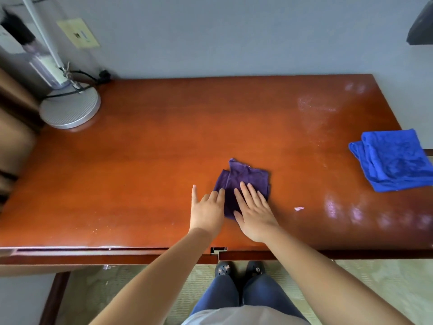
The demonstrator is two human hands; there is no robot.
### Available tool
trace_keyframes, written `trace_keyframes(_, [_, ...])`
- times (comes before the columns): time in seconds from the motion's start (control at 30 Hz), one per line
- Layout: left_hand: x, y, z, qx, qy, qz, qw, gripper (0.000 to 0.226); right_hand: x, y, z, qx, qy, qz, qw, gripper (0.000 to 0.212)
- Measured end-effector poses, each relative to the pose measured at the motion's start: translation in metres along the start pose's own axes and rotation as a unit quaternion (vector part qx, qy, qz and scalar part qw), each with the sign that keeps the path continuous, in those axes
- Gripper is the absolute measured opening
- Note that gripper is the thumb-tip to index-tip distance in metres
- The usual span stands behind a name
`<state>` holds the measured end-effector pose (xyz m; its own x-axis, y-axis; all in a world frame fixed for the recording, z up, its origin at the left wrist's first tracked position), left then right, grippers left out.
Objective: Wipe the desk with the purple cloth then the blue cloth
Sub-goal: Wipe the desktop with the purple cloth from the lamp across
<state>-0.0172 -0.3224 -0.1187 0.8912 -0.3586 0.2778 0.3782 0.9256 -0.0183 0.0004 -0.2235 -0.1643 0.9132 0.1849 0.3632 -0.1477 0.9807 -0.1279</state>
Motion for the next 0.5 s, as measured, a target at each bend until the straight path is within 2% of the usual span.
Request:
trace_keyframes(0.13, [-0.008, 0.008, -0.003, 0.017, 0.008, -0.053, 0.998, 0.067, 0.013, -0.004, -0.011, -0.009, 0.016, -0.003, 1.000, 0.070])
trace_keyframes(0.3, [-0.018, 0.037, -0.018, 0.003, -0.064, -0.170, 0.983, 0.080, 0.032, 0.019, -0.023, -0.013, -0.005, -0.022, 1.000, 0.065])
trace_keyframes(0.5, [-0.025, 0.067, -0.024, -0.047, -0.089, -0.243, 0.965, 0.085, 0.050, 0.040, -0.018, 0.007, 0.067, 0.003, 0.998, 0.060])
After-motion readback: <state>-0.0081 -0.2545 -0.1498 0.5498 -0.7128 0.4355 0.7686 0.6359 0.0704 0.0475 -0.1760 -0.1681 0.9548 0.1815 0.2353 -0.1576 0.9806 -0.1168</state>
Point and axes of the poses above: each hand's wrist, its own x-axis away from the middle knuckle, its own z-axis out of the back of the hand, y = z × x, the point moved 10 cm from there along -x, towards the middle knuckle, and after that the axes turned 3 degrees about -z, right-handed, at the moved point
